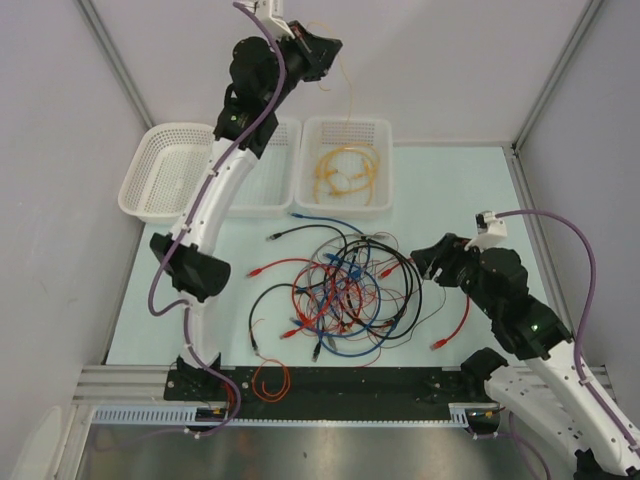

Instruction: Untangle the cables

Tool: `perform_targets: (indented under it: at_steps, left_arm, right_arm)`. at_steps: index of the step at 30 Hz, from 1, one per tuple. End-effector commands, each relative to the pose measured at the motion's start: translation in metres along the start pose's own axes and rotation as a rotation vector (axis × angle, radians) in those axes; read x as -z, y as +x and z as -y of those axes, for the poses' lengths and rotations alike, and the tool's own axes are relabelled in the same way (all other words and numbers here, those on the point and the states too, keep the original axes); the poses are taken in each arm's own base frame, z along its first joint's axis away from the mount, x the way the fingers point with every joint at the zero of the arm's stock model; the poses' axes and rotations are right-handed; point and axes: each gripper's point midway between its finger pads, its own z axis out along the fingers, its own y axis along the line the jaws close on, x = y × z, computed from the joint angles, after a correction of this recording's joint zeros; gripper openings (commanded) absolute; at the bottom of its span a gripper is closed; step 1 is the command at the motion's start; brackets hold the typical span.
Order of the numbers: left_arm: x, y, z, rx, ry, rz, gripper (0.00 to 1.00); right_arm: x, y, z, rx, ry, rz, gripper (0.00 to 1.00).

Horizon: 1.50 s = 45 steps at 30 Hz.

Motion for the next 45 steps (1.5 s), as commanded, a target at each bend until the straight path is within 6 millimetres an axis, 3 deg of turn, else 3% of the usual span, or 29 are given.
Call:
perform_targets:
  at_steps: [1,5,11,12,13,15,16,17,20,21,22,23,24,25,26,27,28,29,30,31,33,34,36,37,39,41,42,43,45]
  left_arm:
    - [-0.011,-0.015,-0.006,0.013,0.059,0.067,0.08]
    - [-0.033,0.029,-0.035,0.017,0.052,0.010,0.14]
    - [-0.049,0.068,-0.086,0.033,-0.049,-0.030,0.41]
    - [-0.050,0.068,-0.093,0.033,-0.063,-0.028,0.59]
    - [-0.049,0.069,-0.097,0.030,-0.079,-0.027,0.67]
    - [-0.047,0.065,-0.096,0.017,-0.087,-0.015,0.87]
    - [-0.043,0.049,-0.086,-0.003,-0.070,0.026,0.98]
    - [-0.040,0.041,-0.084,-0.014,-0.081,0.051,1.00]
    - [-0.021,0.016,-0.052,-0.036,-0.044,0.098,1.00]
    - [-0.016,0.014,-0.041,-0.035,-0.020,0.096,1.00]
    - [-0.010,0.029,-0.042,-0.026,-0.029,0.054,1.00]
    - [0.007,0.012,-0.020,-0.034,-0.003,0.064,1.00]
    - [0.014,0.022,-0.009,-0.037,-0.002,0.032,1.00]
    - [0.027,0.057,-0.020,-0.048,-0.058,-0.061,0.99]
    - [0.049,0.045,-0.005,-0.064,-0.067,-0.048,1.00]
    - [0.063,0.057,0.006,-0.074,-0.091,-0.063,1.00]
    - [0.084,0.106,-0.022,-0.111,-0.182,-0.153,1.00]
    - [0.112,0.089,-0.007,-0.120,-0.179,-0.116,1.00]
    - [0.129,0.105,-0.006,-0.110,-0.196,-0.136,1.00]
    - [0.154,0.152,-0.028,-0.062,-0.248,-0.234,1.00]
    - [0.194,0.158,-0.030,0.019,-0.283,-0.259,1.00]
    - [0.223,0.192,-0.043,0.073,-0.330,-0.364,1.00]
    - [0.260,0.203,-0.042,0.101,-0.342,-0.437,1.00]
    - [0.280,0.227,-0.047,0.131,-0.347,-0.507,1.00]
    - [0.305,0.240,-0.048,0.153,-0.357,-0.539,0.99]
    - [0.334,0.249,-0.050,0.168,-0.357,-0.530,1.00]
    - [0.344,0.253,-0.052,0.177,-0.367,-0.540,1.00]
    - [0.357,0.256,-0.053,0.200,-0.367,-0.532,1.00]
    - [0.372,0.264,-0.055,0.227,-0.378,-0.551,1.00]
  right_arm:
    - [-0.005,-0.011,0.001,0.036,0.020,0.022,0.65]
    - [-0.010,-0.015,0.010,0.073,0.056,0.029,0.65]
    - [-0.021,-0.007,0.015,0.064,0.070,-0.019,0.65]
    - [-0.022,-0.007,0.014,0.063,0.068,-0.022,0.65]
    - [-0.022,-0.007,0.014,0.064,0.067,-0.023,0.65]
    - [-0.022,-0.006,0.015,0.066,0.070,-0.025,0.65]
    - [-0.022,-0.006,0.016,0.065,0.072,-0.023,0.65]
    - [-0.022,-0.007,0.016,0.065,0.073,-0.021,0.65]
    - [-0.021,-0.007,0.015,0.061,0.071,-0.019,0.65]
    - [-0.021,-0.007,0.017,0.054,0.080,-0.018,0.65]
    - [-0.021,-0.007,0.022,0.048,0.105,-0.018,0.64]
    - [-0.021,-0.005,0.025,0.044,0.122,-0.021,0.64]
    - [-0.021,-0.005,0.027,0.039,0.133,-0.023,0.65]
    - [-0.022,-0.003,0.029,0.035,0.148,-0.029,0.65]
    - [-0.022,-0.002,0.031,0.026,0.157,-0.028,0.66]
    - [-0.022,-0.002,0.032,0.007,0.165,-0.023,0.67]
    - [-0.023,-0.001,0.033,-0.005,0.172,-0.019,0.67]
    - [-0.025,0.004,0.037,-0.019,0.181,-0.027,0.68]
    - [-0.026,0.007,0.037,-0.033,0.177,-0.028,0.68]
    - [-0.028,0.009,0.031,-0.058,0.143,-0.031,0.69]
    - [-0.036,0.027,0.029,-0.066,0.107,-0.091,0.70]
    - [-0.040,0.035,0.019,-0.071,0.051,-0.135,0.70]
    - [-0.048,0.060,0.009,-0.072,-0.004,-0.256,0.69]
    - [-0.051,0.067,0.000,-0.073,-0.048,-0.285,0.68]
    - [-0.054,0.088,-0.017,-0.022,-0.091,-0.345,0.68]
    - [-0.058,0.096,-0.032,0.064,-0.124,-0.326,0.68]
    - [-0.057,0.118,-0.044,0.110,-0.149,-0.381,0.68]
    - [-0.062,0.120,-0.047,0.125,-0.139,-0.376,0.68]
    - [-0.068,0.144,-0.051,0.138,-0.134,-0.451,0.68]
